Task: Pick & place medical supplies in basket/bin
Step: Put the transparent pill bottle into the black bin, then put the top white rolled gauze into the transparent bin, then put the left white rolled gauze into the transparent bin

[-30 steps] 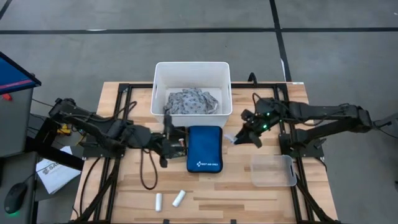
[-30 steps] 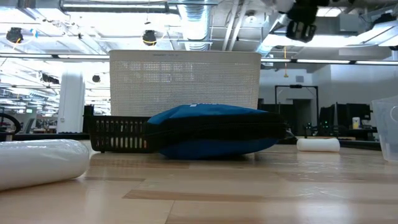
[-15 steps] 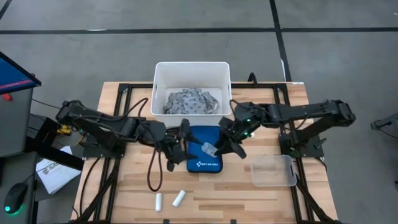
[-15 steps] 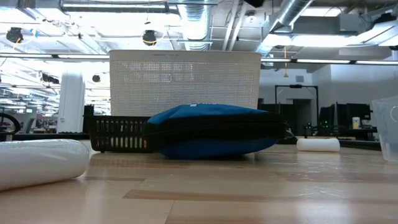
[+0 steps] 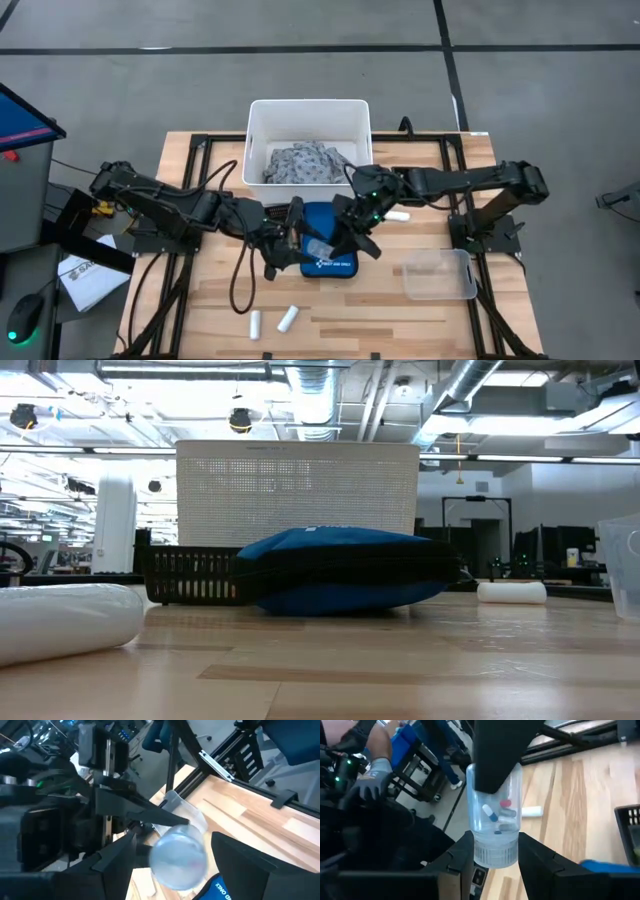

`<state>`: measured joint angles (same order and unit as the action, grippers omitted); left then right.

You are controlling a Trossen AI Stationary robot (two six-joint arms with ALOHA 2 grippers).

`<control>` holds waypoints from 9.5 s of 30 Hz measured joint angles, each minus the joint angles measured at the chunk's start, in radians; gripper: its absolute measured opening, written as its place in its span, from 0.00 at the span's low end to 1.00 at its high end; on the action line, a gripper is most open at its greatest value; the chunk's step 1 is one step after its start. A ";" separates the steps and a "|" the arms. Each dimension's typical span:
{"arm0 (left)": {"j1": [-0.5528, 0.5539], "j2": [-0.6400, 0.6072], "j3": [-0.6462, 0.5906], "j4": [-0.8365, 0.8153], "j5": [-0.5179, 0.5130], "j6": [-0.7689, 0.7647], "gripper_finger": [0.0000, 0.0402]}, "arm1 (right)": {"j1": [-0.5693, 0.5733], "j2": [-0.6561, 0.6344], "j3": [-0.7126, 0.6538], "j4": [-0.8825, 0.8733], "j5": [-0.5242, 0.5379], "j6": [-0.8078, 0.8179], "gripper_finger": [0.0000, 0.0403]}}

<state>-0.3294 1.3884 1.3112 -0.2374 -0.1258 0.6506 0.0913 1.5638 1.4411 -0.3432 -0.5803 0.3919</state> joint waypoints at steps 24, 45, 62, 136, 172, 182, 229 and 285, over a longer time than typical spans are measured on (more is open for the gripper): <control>0.000 0.000 0.000 -0.057 0.054 -0.031 0.45 | -0.001 0.080 0.081 0.094 0.012 0.027 0.30; -0.081 -0.088 -0.001 -0.226 -0.110 -0.148 0.34 | -0.024 0.059 0.080 0.078 -0.002 0.043 0.60; -0.170 -0.174 -0.373 -0.322 -0.304 -0.717 0.35 | 0.037 -0.087 0.079 -0.349 0.107 0.061 0.62; -0.014 -0.306 -0.457 0.204 -0.338 -0.501 0.53 | -0.339 -0.224 -0.762 -0.392 0.529 -0.128 0.53; -0.016 -0.306 -0.458 0.232 -0.337 -0.539 0.53 | -0.371 -0.465 -0.796 -0.483 0.348 0.131 0.07; -0.039 -0.306 -0.458 0.239 -0.337 -0.554 0.53 | -0.012 -0.868 -0.720 -0.659 0.284 0.750 0.10; -0.133 -0.317 -0.420 0.065 -0.251 -0.643 0.53 | 0.823 -0.497 -0.712 -0.400 0.590 1.719 0.59; -0.487 0.223 -0.600 0.126 -0.080 -0.585 0.22 | 0.787 -0.431 -0.633 -0.194 0.795 1.703 0.59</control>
<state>-0.8166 1.6112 0.7113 -0.1112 -0.2055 0.0658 0.8787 1.1332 0.8085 -0.5372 0.2150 2.0953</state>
